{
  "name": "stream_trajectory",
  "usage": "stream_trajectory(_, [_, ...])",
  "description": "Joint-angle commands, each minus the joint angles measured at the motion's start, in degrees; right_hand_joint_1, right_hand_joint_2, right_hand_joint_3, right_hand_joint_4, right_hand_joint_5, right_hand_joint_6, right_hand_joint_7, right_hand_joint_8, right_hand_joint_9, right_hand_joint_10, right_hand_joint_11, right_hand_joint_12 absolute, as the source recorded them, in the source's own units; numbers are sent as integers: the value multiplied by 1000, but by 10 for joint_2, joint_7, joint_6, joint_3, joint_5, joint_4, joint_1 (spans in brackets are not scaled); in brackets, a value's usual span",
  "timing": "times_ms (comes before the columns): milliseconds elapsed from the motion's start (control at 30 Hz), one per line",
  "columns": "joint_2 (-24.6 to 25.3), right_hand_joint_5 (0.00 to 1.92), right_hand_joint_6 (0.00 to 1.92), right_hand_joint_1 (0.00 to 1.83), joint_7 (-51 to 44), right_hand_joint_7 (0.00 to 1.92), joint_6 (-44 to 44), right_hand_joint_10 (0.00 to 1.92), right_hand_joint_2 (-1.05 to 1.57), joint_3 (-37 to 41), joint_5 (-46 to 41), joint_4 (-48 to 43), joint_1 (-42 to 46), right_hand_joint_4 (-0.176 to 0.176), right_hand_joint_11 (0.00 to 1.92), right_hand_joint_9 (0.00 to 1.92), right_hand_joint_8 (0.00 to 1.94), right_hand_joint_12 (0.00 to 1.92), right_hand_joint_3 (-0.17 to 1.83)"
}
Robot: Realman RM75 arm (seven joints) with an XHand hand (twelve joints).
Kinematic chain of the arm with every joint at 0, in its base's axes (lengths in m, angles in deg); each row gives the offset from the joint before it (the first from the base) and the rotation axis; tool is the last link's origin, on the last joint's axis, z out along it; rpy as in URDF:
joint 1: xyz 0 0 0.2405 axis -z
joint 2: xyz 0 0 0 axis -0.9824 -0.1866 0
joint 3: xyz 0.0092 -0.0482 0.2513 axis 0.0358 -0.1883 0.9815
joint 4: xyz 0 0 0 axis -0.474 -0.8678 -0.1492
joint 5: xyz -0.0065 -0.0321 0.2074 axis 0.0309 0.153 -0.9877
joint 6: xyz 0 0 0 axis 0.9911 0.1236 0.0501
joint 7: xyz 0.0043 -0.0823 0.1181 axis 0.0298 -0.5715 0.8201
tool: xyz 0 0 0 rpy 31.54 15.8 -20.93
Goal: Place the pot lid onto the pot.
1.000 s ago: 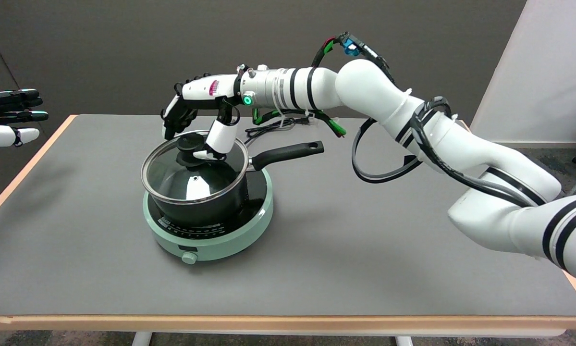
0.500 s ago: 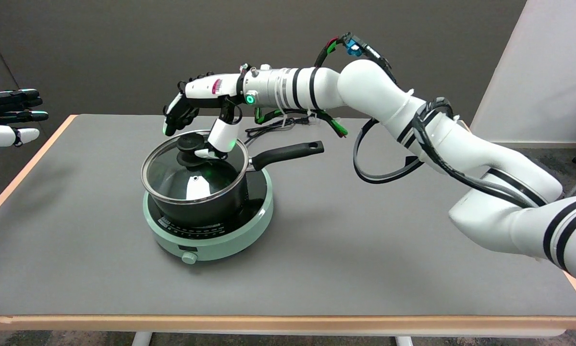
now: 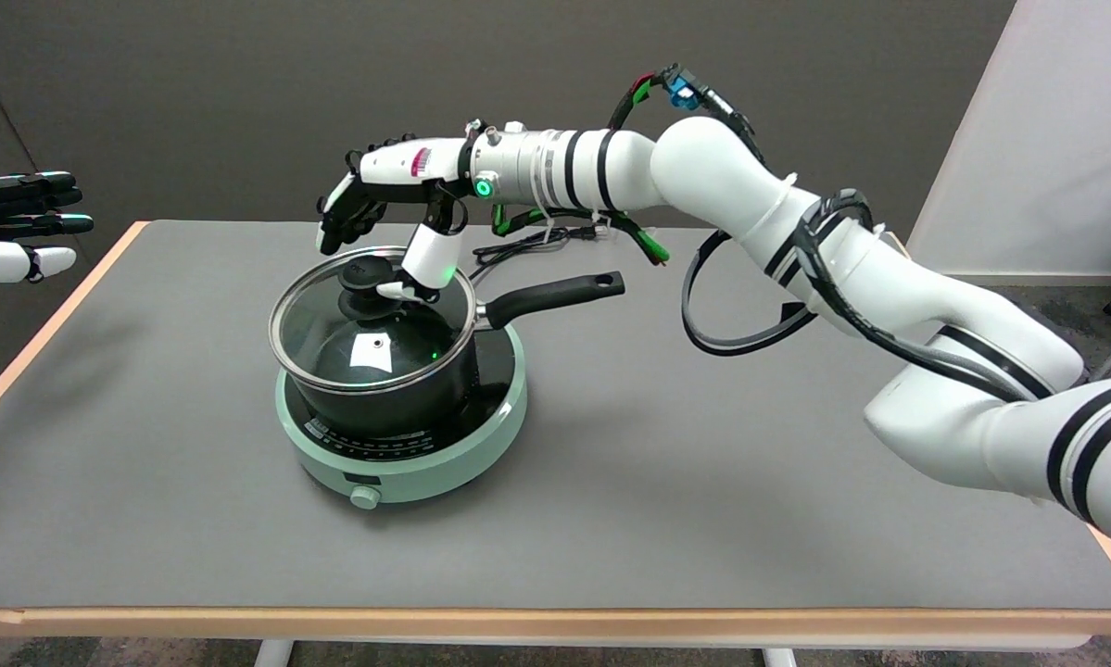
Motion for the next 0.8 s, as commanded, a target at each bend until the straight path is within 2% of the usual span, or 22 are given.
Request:
stream_trajectory(33, [5, 592, 314, 991, -1, 630, 9, 462, 507, 2, 0, 9, 2, 60, 320, 507, 210, 793, 1051])
stream_trajectory(267, [1, 596, 306, 1011, 4, 638, -21, 451, 498, 29, 18, -19, 14, 59, 324, 515, 207, 796, 1052])
stream_trajectory(800, [-41, 593, 316, 993, 85, 643, -78, 469, 503, 138, 158, -168, 103, 62, 334, 519, 207, 814, 1052])
